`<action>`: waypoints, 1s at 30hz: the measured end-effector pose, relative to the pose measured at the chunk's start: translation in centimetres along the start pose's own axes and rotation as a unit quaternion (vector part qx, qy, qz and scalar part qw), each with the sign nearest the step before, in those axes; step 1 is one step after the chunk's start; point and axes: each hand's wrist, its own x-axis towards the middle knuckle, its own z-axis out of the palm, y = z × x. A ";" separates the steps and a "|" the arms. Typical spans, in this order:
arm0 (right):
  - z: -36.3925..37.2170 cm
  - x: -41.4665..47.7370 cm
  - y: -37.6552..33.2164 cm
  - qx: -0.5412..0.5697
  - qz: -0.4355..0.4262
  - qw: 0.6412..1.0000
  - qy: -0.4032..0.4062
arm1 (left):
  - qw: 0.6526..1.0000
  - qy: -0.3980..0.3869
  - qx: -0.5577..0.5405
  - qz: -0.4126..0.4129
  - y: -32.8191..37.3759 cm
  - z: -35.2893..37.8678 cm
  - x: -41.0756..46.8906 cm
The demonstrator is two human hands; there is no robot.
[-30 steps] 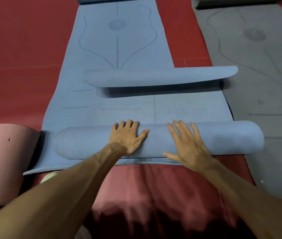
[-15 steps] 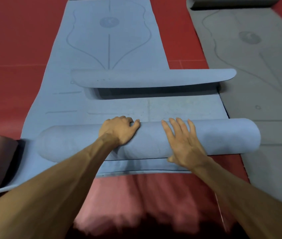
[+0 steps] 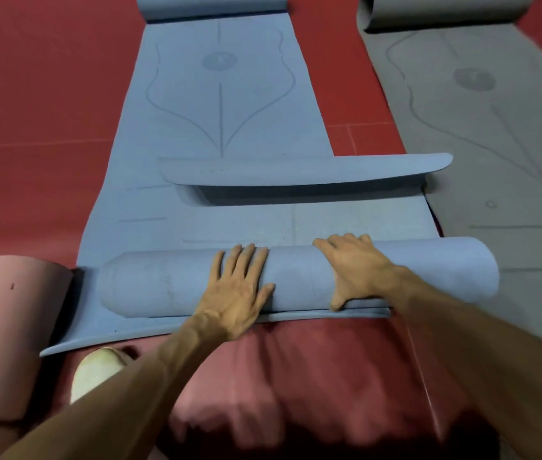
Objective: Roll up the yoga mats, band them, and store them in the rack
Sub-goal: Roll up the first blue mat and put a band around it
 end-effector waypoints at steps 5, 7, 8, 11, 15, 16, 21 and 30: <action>-0.7 -1.2 -0.5 0.061 -0.015 0.996 -0.059 | 1.000 0.004 0.017 0.009 0.8 0.6 -3.1; -0.8 -1.3 -0.7 0.077 -0.011 0.994 -0.073 | 1.000 -0.022 0.010 -0.003 1.0 0.6 -3.3; -0.6 -1.3 -0.7 0.086 -0.009 0.993 -0.077 | 0.999 -0.039 0.007 -0.003 1.0 0.6 -3.2; 0.4 -1.7 -0.7 0.102 -0.007 0.992 -0.073 | 0.999 -0.049 -0.018 -0.008 1.1 1.3 -2.7; 1.7 -2.2 0.0 0.107 -0.028 0.994 -0.025 | 0.999 -0.038 -0.001 -0.017 1.1 1.3 -1.7; 1.9 -2.2 0.1 0.107 -0.030 0.994 -0.011 | 0.999 -0.040 -0.004 -0.017 0.9 1.2 -1.3; 3.4 -2.7 -0.1 0.085 -0.002 0.992 0.092 | 0.998 -0.052 -0.041 -0.023 -0.1 0.1 1.4; 5.9 -2.7 -0.4 -0.019 0.020 0.963 0.268 | 0.988 -0.126 -0.085 -0.022 -2.3 -1.6 7.4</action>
